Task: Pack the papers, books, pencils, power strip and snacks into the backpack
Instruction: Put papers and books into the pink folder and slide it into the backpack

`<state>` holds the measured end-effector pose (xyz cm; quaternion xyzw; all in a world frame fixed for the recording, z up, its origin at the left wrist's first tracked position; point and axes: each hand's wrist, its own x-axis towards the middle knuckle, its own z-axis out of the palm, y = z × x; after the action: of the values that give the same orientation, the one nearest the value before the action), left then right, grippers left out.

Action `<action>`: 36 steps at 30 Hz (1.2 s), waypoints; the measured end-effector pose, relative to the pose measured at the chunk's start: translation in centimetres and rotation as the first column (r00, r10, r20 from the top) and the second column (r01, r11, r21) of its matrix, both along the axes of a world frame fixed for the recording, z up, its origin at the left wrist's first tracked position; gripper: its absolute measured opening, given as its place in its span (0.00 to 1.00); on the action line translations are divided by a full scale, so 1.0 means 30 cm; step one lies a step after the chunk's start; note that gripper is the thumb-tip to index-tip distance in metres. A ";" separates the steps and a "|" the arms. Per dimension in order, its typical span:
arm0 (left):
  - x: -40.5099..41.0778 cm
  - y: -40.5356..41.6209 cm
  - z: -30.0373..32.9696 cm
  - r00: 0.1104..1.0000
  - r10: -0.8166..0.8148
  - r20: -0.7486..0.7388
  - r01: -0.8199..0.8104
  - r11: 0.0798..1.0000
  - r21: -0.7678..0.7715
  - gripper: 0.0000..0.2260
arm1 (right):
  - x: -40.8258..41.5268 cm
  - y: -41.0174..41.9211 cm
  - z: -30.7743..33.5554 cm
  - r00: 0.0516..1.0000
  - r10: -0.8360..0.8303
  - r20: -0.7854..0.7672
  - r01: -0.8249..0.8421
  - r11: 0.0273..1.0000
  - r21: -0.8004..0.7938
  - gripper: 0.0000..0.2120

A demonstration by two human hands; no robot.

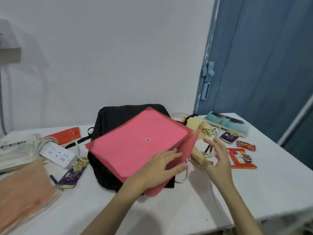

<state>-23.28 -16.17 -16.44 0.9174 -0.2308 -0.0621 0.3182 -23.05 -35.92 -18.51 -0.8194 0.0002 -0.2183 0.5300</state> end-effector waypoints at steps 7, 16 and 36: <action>0.029 -0.106 0.062 0.994 0.034 0.101 -0.031 0.999 -0.030 0.10 | 0.013 0.042 -0.070 0.943 0.108 -0.315 0.051 0.887 0.459 0.22; 0.003 -0.136 0.132 0.948 -0.307 -0.085 0.247 0.877 -0.413 0.08 | 0.001 0.007 0.001 0.870 0.484 -0.097 -0.040 0.266 0.963 0.24; 0.088 -0.575 0.018 0.972 0.066 -0.225 -0.169 0.862 -0.477 0.07 | 0.109 -0.693 -0.066 0.903 -0.031 -0.429 0.253 0.845 0.471 0.15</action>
<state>-20.64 -33.43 -15.90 0.8071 -0.1493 -0.0738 0.5665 -19.77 -56.72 -20.48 -0.6719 0.2304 -0.0750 0.6999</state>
